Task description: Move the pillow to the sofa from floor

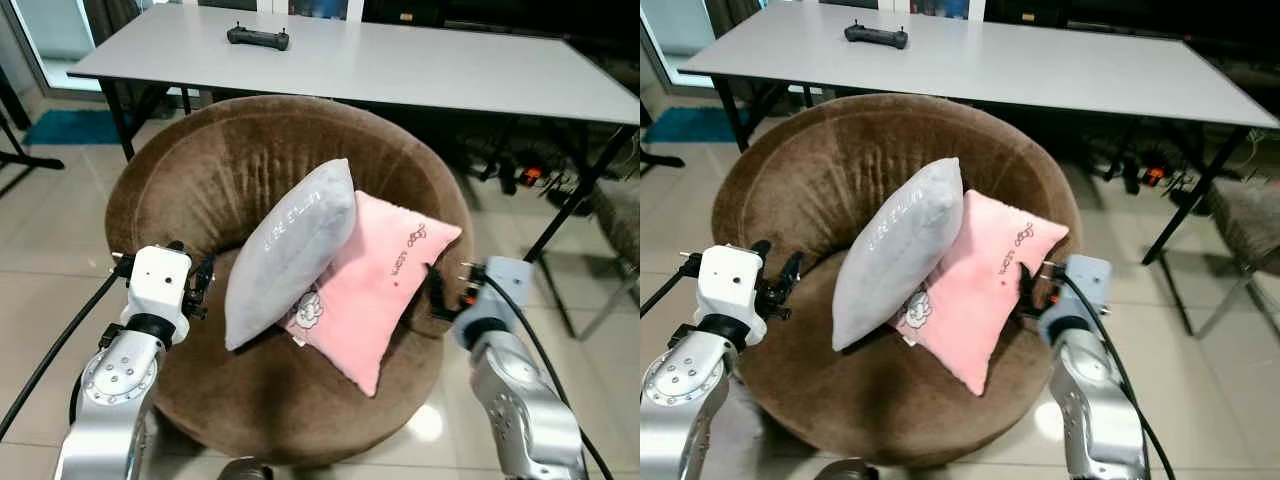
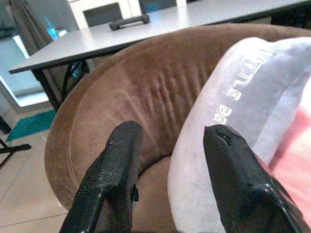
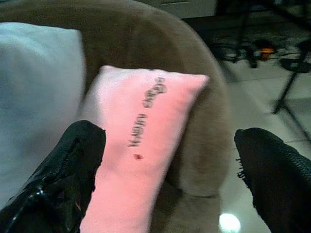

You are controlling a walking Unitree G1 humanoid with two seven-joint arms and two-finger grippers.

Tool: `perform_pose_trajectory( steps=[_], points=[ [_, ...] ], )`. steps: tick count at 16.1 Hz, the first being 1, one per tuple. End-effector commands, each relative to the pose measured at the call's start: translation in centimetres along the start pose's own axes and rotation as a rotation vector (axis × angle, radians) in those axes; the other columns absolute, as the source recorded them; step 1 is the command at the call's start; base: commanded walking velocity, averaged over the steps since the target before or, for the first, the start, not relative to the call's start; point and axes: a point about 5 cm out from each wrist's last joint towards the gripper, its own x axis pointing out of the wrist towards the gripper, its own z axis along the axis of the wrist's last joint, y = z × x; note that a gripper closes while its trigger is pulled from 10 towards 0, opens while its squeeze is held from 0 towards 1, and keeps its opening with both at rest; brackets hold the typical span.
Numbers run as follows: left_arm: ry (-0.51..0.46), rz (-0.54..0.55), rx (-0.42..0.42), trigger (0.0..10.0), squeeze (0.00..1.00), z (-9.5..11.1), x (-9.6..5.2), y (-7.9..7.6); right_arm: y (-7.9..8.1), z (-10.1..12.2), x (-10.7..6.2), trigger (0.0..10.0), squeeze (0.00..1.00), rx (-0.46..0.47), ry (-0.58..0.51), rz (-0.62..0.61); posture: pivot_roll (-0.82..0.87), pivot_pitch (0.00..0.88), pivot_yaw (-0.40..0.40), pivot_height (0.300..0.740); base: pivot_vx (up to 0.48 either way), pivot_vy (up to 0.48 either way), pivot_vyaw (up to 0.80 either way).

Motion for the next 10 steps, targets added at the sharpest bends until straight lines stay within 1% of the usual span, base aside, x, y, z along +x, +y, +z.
perform_pose_trajectory(
  steps=[1, 2, 3, 4, 7, 10],
  points=[
    [-0.008, -0.021, -0.006, 10.0, 0.0, 0.5, 0.2, 0.2, -0.2, 0.6, -0.2, 10.0, 0.0, -0.016, -0.04, -0.011, 0.09, 0.0, 0.008, 0.74, 0.0, 0.0, 0.0],
    [-0.01, -0.028, -0.006, 10.0, 0.0, 0.7, 0.4, 0.4, 0.0, 0.7, -0.2, 10.0, 0.0, -0.019, -0.044, -0.012, 0.09, 0.0, 0.034, 0.74, 0.0, 0.0, 0.0],
    [-0.009, -0.032, -0.005, 10.0, 0.0, 0.8, 0.5, 0.4, 0.2, 0.7, -0.2, 10.0, 0.0, -0.012, -0.044, -0.003, 0.09, 0.0, 0.039, 0.74, 0.0, 0.0, 0.0],
    [0.004, -0.026, -0.013, 10.0, 0.0, 0.8, 0.7, 0.7, 0.7, 0.7, -0.2, 10.0, 0.0, -0.022, -0.046, 0.021, 0.09, 0.0, 0.046, 0.74, 0.0, 0.0, 0.0],
    [0.002, -0.028, -0.018, 10.0, 0.0, 0.9, 0.8, 0.8, 1.3, 0.8, 0.0, 10.0, 0.0, -0.02, -0.048, 0.035, 0.09, 0.0, 0.036, 0.74, 0.0, 0.0, 0.0],
    [0.002, -0.024, -0.027, 10.0, 0.0, 1.0, 0.8, 0.7, 1.9, 0.9, 0.2, 10.0, 0.0, -0.028, -0.049, 0.061, 0.1, 0.0, 0.017, 0.74, -0.262, 0.0, 0.0]
  ],
)
